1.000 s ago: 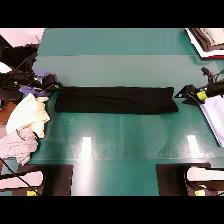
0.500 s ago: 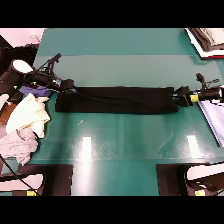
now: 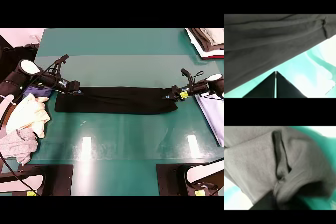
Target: Fold the shirts.
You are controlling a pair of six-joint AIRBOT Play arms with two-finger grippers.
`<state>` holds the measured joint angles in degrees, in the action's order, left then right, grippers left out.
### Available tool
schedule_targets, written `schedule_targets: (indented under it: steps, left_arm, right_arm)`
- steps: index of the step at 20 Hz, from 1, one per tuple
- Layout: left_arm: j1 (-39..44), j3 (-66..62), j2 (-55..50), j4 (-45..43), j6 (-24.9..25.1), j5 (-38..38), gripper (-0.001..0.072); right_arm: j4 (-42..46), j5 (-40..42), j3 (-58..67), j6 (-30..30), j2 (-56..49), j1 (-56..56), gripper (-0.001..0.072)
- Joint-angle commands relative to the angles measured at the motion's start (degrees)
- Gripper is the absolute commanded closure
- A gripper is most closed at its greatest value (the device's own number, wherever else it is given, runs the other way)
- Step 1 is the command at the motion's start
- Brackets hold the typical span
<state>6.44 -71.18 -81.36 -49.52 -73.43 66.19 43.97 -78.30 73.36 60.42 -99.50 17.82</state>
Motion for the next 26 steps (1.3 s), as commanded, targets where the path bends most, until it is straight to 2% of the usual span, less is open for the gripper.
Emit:
schedule_targets:
  steps: [1,6,12,17,19,26]
  left_arm:
    - [3.0,-0.1,-0.1,-3.0,-2.2,-0.9,0.0684]
    - [10.1,-1.4,-1.5,-2.0,-4.7,-10.8,0.0684]
    - [18.0,-16.9,-17.9,0.5,-4.7,-11.3,0.0684]
    - [21.4,-27.2,-30.5,1.3,-7.6,-10.7,0.0684]
    - [21.4,-27.5,-32.6,1.5,-9.2,-10.7,0.0683]
    - [21.4,-27.8,-33.3,0.9,-8.7,-8.9,0.0684]
  right_arm:
    - [0.7,-0.2,0.3,0.0,0.7,-1.6,0.0693]
    - [0.7,-0.6,0.7,6.1,9.0,-1.6,0.0696]
    - [0.6,-10.5,15.8,15.3,13.4,-7.1,0.0697]
    - [0.6,-11.1,28.3,20.3,12.8,-18.4,0.0697]
    - [0.7,-11.5,32.8,21.2,11.4,-22.8,0.0697]
    - [0.8,-10.7,44.4,23.6,4.0,-33.7,0.0697]
